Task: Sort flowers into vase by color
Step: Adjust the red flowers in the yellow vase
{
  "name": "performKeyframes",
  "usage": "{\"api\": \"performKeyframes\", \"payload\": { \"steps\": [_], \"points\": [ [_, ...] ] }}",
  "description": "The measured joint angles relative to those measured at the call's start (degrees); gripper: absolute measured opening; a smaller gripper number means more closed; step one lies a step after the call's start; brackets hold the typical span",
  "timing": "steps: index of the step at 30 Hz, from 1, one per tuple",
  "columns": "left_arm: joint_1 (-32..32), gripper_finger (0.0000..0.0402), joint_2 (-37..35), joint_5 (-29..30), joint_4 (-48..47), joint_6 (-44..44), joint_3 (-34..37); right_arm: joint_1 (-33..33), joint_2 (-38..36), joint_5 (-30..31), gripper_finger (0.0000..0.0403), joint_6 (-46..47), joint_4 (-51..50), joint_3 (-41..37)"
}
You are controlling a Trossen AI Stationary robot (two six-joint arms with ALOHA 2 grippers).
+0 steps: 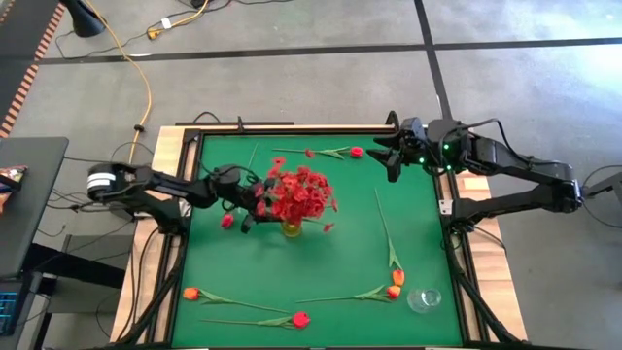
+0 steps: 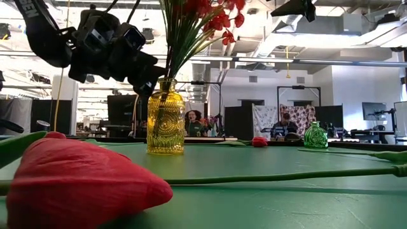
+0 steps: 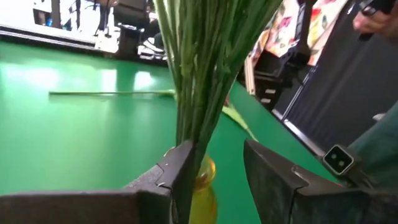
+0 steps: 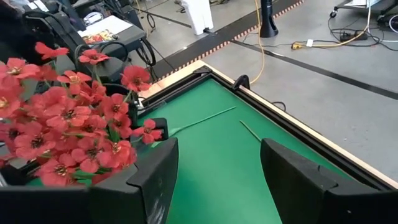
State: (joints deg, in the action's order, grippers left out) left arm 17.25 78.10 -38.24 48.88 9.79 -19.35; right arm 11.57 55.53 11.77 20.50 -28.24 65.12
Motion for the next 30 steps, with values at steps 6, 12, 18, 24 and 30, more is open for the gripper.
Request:
{"api": "performKeyframes", "payload": {
  "steps": [6, 12, 18, 24, 30],
  "points": [
    [1.6, 0.0125, -5.5, 1.4, -8.1, -0.5, 0.0, 0.1, 0.0, 0.0, 0.0255, -1.6, 0.0, 0.0],
    [2.3, 0.0125, -14.8, 5.5, -17.1, -1.0, 0.0, 0.1, 0.0, 0.0, 0.0255, -1.7, 0.0, 0.0],
    [2.3, 0.0123, -27.7, 16.0, -30.9, -2.4, 0.0, -1.4, 0.5, -2.0, 0.0255, -4.3, 1.6, 0.0],
    [2.3, 0.0112, -38.6, 21.9, -33.5, 0.3, 0.0, -6.7, 5.6, -4.4, 0.0255, -8.8, 13.7, 0.1],
    [2.0, 0.0096, -42.6, 29.6, -39.2, 4.3, -3.4, -10.0, 11.3, -6.2, 0.0228, -9.8, 25.6, 0.1]
  ]
}}
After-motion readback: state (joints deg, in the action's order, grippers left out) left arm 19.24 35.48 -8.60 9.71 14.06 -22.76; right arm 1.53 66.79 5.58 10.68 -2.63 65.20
